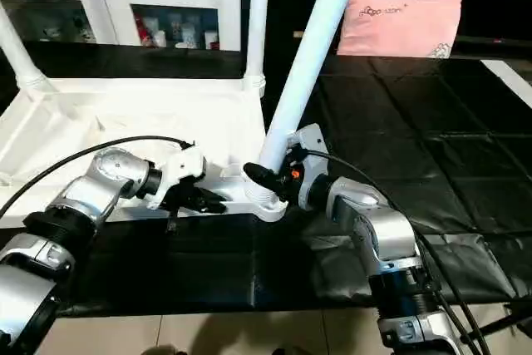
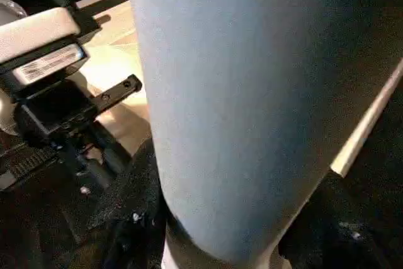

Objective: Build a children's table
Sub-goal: Insert table leg to table base

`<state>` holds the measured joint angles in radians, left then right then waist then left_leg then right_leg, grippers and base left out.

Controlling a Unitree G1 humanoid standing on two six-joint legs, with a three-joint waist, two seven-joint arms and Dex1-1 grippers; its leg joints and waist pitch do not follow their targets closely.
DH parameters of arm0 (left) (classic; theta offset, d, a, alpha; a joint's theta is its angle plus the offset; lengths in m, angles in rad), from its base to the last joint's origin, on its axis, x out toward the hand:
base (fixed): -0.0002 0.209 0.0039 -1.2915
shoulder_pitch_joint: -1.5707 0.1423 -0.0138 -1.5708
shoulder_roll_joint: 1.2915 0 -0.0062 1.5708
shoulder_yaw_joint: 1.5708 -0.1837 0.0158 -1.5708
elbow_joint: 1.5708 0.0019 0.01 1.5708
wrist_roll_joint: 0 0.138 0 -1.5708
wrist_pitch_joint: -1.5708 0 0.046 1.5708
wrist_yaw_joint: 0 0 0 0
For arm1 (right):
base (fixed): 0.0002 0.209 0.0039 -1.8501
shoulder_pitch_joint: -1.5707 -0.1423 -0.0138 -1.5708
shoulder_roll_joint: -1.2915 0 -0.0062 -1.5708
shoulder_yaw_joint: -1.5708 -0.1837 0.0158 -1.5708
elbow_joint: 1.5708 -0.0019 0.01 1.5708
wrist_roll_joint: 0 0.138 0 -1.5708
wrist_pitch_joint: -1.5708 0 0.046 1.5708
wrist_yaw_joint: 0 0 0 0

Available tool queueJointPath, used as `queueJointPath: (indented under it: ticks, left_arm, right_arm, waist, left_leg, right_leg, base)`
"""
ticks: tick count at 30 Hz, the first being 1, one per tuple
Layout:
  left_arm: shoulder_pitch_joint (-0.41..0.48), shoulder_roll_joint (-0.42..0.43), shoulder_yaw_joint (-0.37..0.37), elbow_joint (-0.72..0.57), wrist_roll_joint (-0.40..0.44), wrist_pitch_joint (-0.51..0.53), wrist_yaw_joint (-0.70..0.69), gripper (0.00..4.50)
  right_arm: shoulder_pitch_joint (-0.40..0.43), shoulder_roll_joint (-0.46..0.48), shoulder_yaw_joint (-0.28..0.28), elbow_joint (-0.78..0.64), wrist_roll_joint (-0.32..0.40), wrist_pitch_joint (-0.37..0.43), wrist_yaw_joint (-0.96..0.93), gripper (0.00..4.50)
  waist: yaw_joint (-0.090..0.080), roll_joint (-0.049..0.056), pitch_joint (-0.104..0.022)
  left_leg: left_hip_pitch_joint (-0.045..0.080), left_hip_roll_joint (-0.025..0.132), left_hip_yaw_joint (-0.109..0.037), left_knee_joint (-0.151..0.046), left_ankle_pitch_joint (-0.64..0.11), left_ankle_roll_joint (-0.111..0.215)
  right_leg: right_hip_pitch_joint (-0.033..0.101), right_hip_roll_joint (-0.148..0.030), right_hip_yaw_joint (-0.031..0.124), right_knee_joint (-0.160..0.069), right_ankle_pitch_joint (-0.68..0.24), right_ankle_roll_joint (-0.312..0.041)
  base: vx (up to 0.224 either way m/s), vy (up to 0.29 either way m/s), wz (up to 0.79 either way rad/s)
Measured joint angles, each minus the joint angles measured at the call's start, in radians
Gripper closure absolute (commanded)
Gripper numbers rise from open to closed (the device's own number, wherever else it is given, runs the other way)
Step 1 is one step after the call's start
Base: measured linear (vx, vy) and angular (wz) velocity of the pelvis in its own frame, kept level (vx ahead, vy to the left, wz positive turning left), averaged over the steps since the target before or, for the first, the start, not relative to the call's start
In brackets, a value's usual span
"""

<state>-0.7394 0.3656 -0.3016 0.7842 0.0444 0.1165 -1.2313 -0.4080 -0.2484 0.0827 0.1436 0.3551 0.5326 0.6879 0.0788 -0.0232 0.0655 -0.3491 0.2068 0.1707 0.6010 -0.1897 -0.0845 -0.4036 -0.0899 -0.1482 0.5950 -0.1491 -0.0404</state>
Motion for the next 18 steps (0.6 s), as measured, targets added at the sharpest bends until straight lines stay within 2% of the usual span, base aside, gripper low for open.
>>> queueJointPath:
  ticks: [5, 8, 15, 18]
  left_arm:
    - [0.068, 0.049, 0.027, -0.126, 0.001, 0.071, 0.050, 4.50]
    - [0.123, 0.079, 0.036, -0.233, -0.007, 0.118, 0.046, 4.50]
    - [0.185, 0.108, 0.029, -0.369, -0.013, 0.175, 0.017, 4.50]
    - [0.190, 0.106, 0.021, -0.388, -0.013, 0.189, 0.020, 4.50]
  right_arm:
    - [-0.031, 0.013, -0.005, 0.047, -0.013, -0.028, -0.016, 2.57]
    - [-0.039, 0.028, -0.005, 0.080, -0.026, -0.053, -0.018, 2.57]
    - [-0.087, 0.051, 0.033, 0.133, -0.046, -0.092, 0.004, 2.57]
    - [-0.095, 0.057, 0.049, 0.166, -0.057, -0.111, 0.022, 2.57]
  waist:
    - [-0.033, -0.007, 0.000]
    - [-0.041, -0.014, 0.000]
    - [-0.037, -0.030, -0.004]
    - [-0.033, -0.032, -0.004]
  left_leg:
    - [-0.001, 0.001, 0.001, -0.002, 0.000, 0.000]
    - [-0.001, 0.001, 0.001, -0.004, 0.000, 0.000]
    - [-0.001, 0.001, 0.001, -0.004, -0.001, 0.000]
    - [0.000, 0.000, 0.001, -0.003, -0.001, 0.000]
  right_leg:
    - [0.000, 0.000, 0.000, 0.000, 0.000, 0.000]
    - [-0.001, 0.000, 0.000, 0.000, -0.002, 0.000]
    - [-0.002, 0.000, 0.000, 0.000, -0.003, 0.000]
    - [-0.002, 0.000, 0.000, 0.000, -0.003, 0.000]
  base:
    - [0.000, 0.000, 0.00]
    - [0.000, 0.000, 0.00]
    - [0.000, 0.000, 0.00]
    - [0.000, 0.000, 0.00]
